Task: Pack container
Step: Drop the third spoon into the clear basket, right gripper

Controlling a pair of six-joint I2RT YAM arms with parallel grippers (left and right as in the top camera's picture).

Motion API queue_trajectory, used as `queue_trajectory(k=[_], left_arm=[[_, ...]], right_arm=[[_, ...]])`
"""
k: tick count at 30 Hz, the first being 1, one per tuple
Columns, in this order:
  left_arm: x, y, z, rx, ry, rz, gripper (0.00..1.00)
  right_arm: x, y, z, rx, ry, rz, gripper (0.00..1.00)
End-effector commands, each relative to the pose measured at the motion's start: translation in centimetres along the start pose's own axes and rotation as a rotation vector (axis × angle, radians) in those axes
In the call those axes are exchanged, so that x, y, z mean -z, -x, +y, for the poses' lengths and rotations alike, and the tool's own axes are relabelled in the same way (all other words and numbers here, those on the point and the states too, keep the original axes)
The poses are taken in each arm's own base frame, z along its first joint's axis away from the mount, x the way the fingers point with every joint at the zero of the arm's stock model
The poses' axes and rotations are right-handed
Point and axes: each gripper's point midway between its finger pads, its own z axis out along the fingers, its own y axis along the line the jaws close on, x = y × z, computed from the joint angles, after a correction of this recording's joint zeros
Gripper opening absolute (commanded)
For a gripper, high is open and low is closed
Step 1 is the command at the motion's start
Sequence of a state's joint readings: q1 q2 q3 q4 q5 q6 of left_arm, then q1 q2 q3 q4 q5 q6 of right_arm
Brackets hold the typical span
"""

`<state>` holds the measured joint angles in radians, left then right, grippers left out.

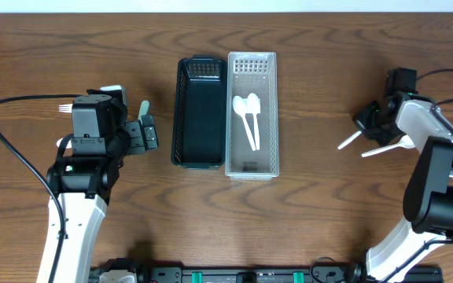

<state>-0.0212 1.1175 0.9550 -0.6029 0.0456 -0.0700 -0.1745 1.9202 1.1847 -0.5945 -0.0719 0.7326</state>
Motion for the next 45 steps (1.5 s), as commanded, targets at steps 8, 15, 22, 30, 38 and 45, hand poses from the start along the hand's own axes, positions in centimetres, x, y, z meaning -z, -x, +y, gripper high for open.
queue_trajectory(k=[8, 15, 22, 30, 38, 45], left_arm=[[0.3, 0.7, 0.2, -0.013, 0.006, -0.013, 0.98], [0.3, 0.7, 0.2, -0.013, 0.006, -0.013, 0.98], [0.3, 0.7, 0.2, -0.013, 0.006, -0.013, 0.98], [0.3, 0.7, 0.2, -0.013, 0.006, -0.013, 0.98], [0.3, 0.7, 0.2, -0.013, 0.006, -0.013, 0.98], [0.3, 0.7, 0.2, -0.013, 0.006, -0.013, 0.98]], right_arm=[[10.2, -6.6, 11.4, 0.444, 0.316, -0.125, 0.01], [11.1, -13.7, 15.8, 0.629, 0.350, -0.165, 0.01], [7.9, -18.8, 16.7, 0.757, 0.383, -0.002, 0.01], [8.0, -20.8, 18.0, 0.830, 0.423, -0.008, 0.01], [8.7, -20.7, 18.1, 0.851, 0.431, -0.021, 0.40], [16.9, -11.7, 17.5, 0.727, 0.481, -0.280, 0.31]])
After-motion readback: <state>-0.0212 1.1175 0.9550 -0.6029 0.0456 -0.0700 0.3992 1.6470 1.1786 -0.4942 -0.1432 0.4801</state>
